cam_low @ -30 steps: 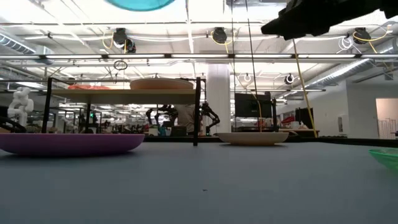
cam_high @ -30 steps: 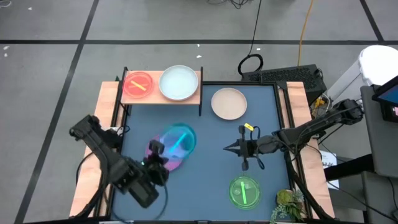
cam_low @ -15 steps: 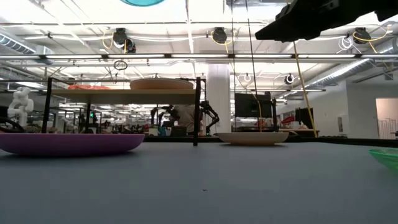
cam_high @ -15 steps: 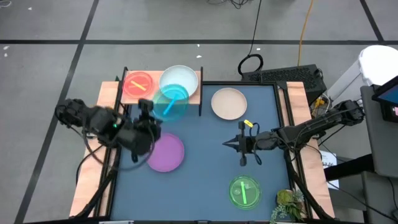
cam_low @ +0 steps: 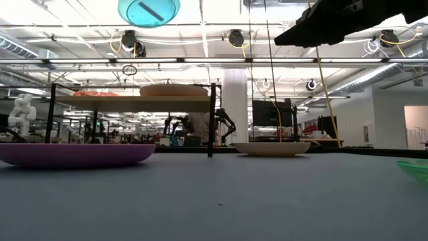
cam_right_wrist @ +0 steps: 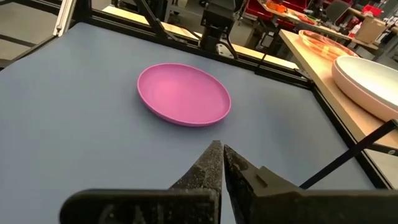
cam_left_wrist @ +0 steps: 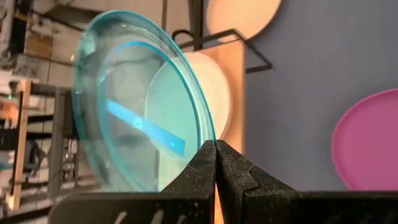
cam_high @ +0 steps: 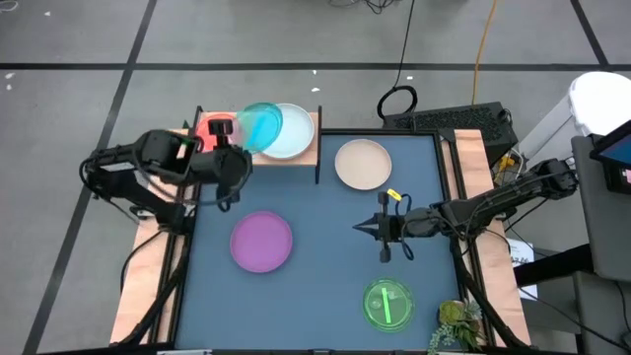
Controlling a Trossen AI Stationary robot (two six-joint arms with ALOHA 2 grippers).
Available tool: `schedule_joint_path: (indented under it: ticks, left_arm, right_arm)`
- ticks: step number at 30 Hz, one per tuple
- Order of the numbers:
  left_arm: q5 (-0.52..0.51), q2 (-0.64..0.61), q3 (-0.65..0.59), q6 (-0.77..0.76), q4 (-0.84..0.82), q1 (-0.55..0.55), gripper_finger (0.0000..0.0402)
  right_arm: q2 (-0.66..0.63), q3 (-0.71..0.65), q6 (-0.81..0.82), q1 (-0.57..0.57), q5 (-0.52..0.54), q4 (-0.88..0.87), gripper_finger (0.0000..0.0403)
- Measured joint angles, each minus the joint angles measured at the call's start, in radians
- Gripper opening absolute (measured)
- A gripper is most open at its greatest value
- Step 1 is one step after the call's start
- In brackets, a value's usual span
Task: Place and stack plates onto a shelf
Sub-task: Stack the blue plate on top of the orange plate on the shelf
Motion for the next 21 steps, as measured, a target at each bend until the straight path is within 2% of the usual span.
schedule_joint_path:
  ticks: [4,12,21]
  left_arm:
    - [0.008,0.000,0.000,0.003,0.000,0.072,0.0003]
    - [0.096,0.000,-0.035,0.026,-0.001,0.231,0.0003]
    - [0.122,0.000,-0.167,0.009,0.007,0.371,0.0003]
  right_arm:
    - [0.000,0.000,0.000,0.000,0.000,0.002,0.0000]
    - [0.000,0.000,0.001,0.000,0.001,0.006,0.0000]
    - [0.000,0.000,0.000,0.000,0.002,0.006,0.0000]
